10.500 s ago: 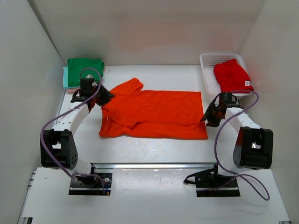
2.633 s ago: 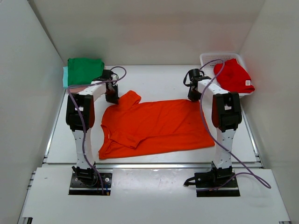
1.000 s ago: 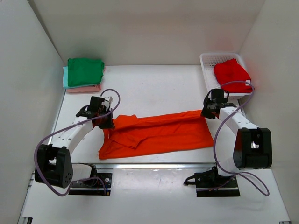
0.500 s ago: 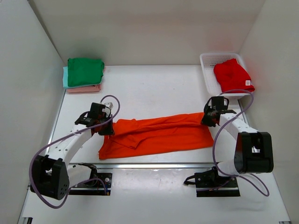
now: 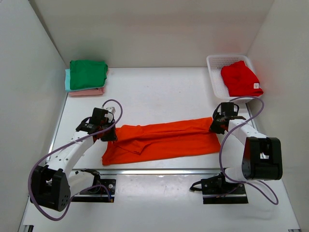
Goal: Fold and stack the t-shirts
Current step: Fold the other side of the tshirt into a rectangle, then rotate the tshirt 90 degrees
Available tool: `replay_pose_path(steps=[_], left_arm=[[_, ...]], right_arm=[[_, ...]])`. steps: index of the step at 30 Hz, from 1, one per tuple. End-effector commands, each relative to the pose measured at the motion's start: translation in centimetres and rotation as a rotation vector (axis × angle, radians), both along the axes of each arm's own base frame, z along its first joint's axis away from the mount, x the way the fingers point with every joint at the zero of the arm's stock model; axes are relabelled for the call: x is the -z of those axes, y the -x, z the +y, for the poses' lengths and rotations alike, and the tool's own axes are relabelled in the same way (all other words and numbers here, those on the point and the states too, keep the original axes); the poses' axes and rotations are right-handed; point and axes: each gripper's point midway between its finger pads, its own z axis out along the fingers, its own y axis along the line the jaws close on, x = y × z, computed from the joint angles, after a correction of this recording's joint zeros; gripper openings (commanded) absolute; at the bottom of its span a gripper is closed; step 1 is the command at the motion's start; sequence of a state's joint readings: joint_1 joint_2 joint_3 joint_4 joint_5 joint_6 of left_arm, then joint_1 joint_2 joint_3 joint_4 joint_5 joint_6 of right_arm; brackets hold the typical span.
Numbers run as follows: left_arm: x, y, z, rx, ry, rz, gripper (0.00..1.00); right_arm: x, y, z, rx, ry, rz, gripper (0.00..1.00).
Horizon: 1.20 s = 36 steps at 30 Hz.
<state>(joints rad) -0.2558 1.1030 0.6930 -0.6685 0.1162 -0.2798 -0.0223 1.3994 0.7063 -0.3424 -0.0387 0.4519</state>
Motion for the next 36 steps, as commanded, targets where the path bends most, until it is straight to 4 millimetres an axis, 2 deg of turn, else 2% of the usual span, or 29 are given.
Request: replay_pose_path(steps=[1, 5, 9, 14, 15, 18, 21, 23, 25, 26, 27, 28, 31, 33, 34, 36], left_arm=[[-0.7, -0.1, 0.3, -0.018, -0.003, -0.022, 0.0], [-1.2, -0.4, 0.1, -0.008, -0.003, -0.036, 0.0], [-0.8, -0.2, 0.4, -0.015, -0.02, -0.024, 0.0], [-0.1, 0.5, 0.9, -0.04, -0.032, 0.003, 0.0], [-0.5, 0.2, 1.5, -0.075, -0.051, -0.009, 0.0], [-2.4, -0.6, 2.8, -0.165, -0.11, -0.04, 0.01], [-4.0, -1.5, 2.4, -0.173, -0.104, -0.084, 0.16], [-4.2, -1.3, 1.2, -0.148, -0.039, -0.08, 0.2], [-4.9, -1.8, 0.5, -0.159, 0.019, -0.106, 0.33], [-5.0, -1.9, 0.0, -0.152, 0.049, -0.103, 0.38], [-5.5, -2.1, -0.4, -0.14, 0.064, -0.117, 0.38], [-5.8, -2.1, -0.7, -0.14, 0.08, -0.116, 0.39], [-6.7, -2.7, -1.3, -0.145, 0.121, -0.142, 0.41], [-7.1, -2.9, -1.8, -0.151, 0.164, -0.151, 0.42], [-6.8, -3.1, -1.7, -0.167, 0.164, -0.144, 0.42], [-6.0, -2.9, -2.9, -0.175, 0.212, -0.115, 0.39]], right_arm=[[-1.7, -1.5, -0.9, 0.017, 0.013, -0.083, 0.0], [-2.3, -2.2, -1.2, 0.013, 0.024, -0.1, 0.0], [-2.2, -2.2, -0.8, 0.004, 0.016, -0.089, 0.0], [-1.7, -0.6, -0.5, 0.006, 0.014, -0.058, 0.0], [-1.5, -0.1, -0.6, 0.013, 0.019, -0.049, 0.01], [-2.6, 0.6, -1.3, 0.037, 0.074, -0.077, 0.22], [-3.8, 1.1, -1.6, 0.049, 0.085, -0.121, 0.37], [-5.3, 0.4, -1.6, 0.046, 0.075, -0.179, 0.4], [-6.4, -0.2, -1.4, 0.034, 0.078, -0.219, 0.39], [-6.7, -0.8, -1.5, 0.03, 0.078, -0.231, 0.36], [-7.2, -1.4, -1.4, 0.023, 0.073, -0.241, 0.3], [-7.4, -1.8, -1.1, 0.016, 0.063, -0.244, 0.29], [-8.4, -4.1, -0.5, -0.021, 0.065, -0.254, 0.32], [-8.2, -5.4, 1.7, -0.116, 0.042, -0.258, 0.28], [-8.4, -6.2, 2.3, -0.135, 0.038, -0.265, 0.26], [-7.8, -7.0, 3.6, -0.199, 0.027, -0.248, 0.26]])
